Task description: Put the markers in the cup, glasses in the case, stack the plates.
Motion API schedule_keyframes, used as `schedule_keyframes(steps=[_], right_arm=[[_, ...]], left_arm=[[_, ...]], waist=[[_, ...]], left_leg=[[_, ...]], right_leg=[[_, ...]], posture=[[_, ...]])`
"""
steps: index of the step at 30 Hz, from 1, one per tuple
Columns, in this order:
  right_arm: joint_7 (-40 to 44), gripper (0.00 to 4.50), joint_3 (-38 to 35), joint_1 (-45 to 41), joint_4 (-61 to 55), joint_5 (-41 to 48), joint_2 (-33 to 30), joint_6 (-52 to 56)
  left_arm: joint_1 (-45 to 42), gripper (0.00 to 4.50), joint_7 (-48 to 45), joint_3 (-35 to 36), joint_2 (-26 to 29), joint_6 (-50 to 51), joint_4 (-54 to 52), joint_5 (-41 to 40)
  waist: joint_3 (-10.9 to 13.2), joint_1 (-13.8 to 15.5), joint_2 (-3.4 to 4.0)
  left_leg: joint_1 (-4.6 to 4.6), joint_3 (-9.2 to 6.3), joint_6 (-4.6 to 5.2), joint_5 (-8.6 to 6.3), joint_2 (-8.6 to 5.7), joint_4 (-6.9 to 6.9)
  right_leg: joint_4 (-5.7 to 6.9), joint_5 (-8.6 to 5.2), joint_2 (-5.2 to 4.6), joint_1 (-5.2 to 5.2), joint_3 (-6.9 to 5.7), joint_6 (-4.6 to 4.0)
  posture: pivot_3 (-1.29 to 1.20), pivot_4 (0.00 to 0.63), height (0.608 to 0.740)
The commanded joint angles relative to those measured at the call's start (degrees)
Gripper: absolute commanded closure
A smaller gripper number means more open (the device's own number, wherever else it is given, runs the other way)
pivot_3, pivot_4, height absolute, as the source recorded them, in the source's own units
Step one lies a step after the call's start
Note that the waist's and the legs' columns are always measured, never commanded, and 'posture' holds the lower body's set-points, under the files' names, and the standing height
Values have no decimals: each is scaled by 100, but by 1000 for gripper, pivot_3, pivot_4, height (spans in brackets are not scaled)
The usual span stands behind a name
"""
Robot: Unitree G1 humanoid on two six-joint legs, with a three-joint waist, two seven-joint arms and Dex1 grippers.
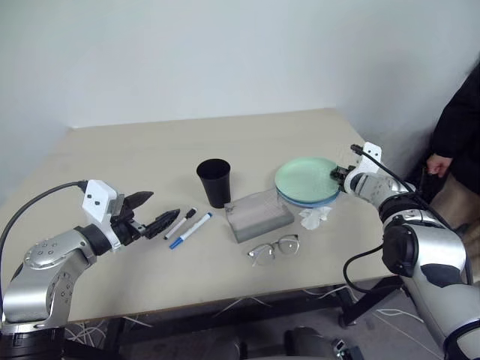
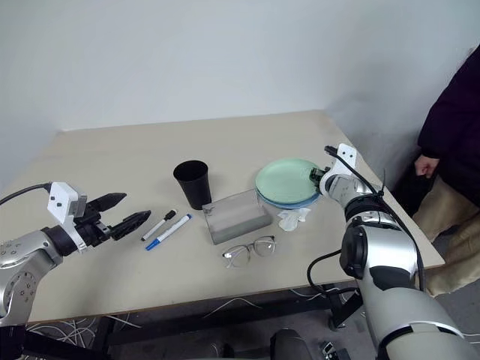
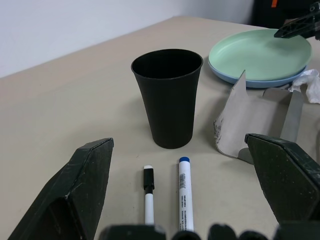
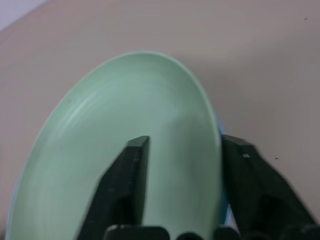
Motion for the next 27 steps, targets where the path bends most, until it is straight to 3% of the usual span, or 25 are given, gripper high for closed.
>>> schedule_keyframes(steps=[1,3,5,12,19,27], right_arm=[[83,974,105,-175,-163,-138,-73,-60],[263,290,285,-157,-218,-293,-130,-69],[515,290,455,-145,-290,-415,-188,-23],[2636,290,1554,414,-1693,-833,-755,799],[3458,290,2031,1479,-3971,-599,-1082,2068],[3787,290,2331,2195,-5416,-435,-1359,2839]], left_arm=[[-137,0,-7,55,62,-38,-133,-57],[-131,0,-1,55,55,-40,-139,-55],[-116,0,6,58,48,-44,-149,-53],[-33,0,12,99,34,-62,-166,-56],[-114,0,-46,5,37,-103,-55,-17],[-176,0,-95,-36,30,-125,16,1]], waist=[[0,-21,0],[0,-53,0],[0,-67,0],[-1,-57,-2],[-1,-50,0],[-1,-44,-2]], left_leg=[[-1,0,0,0,0,0],[-2,-5,0,0,0,0],[-2,-3,0,0,-2,0],[0,-5,0,0,-2,0],[1,-3,-1,-1,-1,4],[-1,1,-4,-3,3,16]], right_leg=[[0,0,0,0,1,0],[0,0,0,1,3,0],[0,0,0,1,4,0],[3,0,0,1,2,1],[13,-1,0,-3,2,1],[12,-1,-2,-5,-2,2]], posture=[[0,0,727],[0,0,727],[0,0,727],[0,0,727],[0,0,727],[0,0,727]])
